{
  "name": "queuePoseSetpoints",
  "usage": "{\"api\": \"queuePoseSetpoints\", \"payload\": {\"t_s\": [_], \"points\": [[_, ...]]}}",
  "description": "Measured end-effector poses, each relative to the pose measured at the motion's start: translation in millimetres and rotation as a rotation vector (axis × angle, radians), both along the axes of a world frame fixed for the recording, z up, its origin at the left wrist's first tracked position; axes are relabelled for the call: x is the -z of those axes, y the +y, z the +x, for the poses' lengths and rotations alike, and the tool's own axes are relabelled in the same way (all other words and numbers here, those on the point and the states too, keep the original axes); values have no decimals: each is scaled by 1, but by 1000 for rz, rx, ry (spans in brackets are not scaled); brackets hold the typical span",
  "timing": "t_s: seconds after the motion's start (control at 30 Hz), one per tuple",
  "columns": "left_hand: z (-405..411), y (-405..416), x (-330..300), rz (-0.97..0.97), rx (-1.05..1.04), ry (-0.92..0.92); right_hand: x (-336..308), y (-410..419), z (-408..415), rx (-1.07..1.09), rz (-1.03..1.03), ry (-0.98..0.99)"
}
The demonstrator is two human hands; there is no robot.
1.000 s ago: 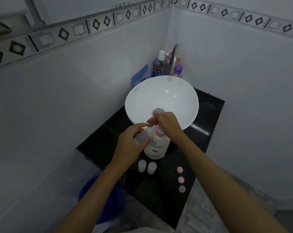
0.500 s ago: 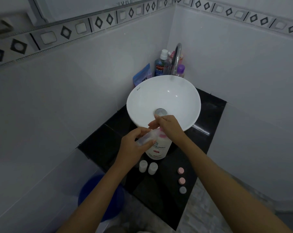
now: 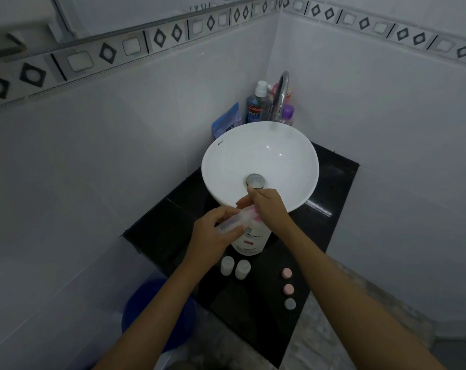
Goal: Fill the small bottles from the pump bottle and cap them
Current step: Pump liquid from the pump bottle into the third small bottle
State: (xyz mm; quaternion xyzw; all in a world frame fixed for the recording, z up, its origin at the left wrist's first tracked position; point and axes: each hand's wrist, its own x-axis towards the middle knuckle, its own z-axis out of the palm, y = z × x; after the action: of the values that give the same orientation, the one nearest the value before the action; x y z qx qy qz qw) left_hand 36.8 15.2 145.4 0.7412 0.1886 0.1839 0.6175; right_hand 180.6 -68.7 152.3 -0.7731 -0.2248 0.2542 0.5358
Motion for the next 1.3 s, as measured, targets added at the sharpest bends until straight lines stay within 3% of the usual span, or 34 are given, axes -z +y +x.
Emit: {"api": "queuePoseSetpoints", "payload": {"t_s": [0.23,0.47,0.63,1.3], "points": [[-2,4,-8,12,3,-45,-17,0,6,-28,87,14],[1,2,-3,27,2,0,-1,-1,0,13,62,2],[0,2,-4,18,7,-13,-10,-3,4,-70,-5,-32],[2,3,-9,-27,5,-51,-15,-3,5,-42,39,-56]]}}
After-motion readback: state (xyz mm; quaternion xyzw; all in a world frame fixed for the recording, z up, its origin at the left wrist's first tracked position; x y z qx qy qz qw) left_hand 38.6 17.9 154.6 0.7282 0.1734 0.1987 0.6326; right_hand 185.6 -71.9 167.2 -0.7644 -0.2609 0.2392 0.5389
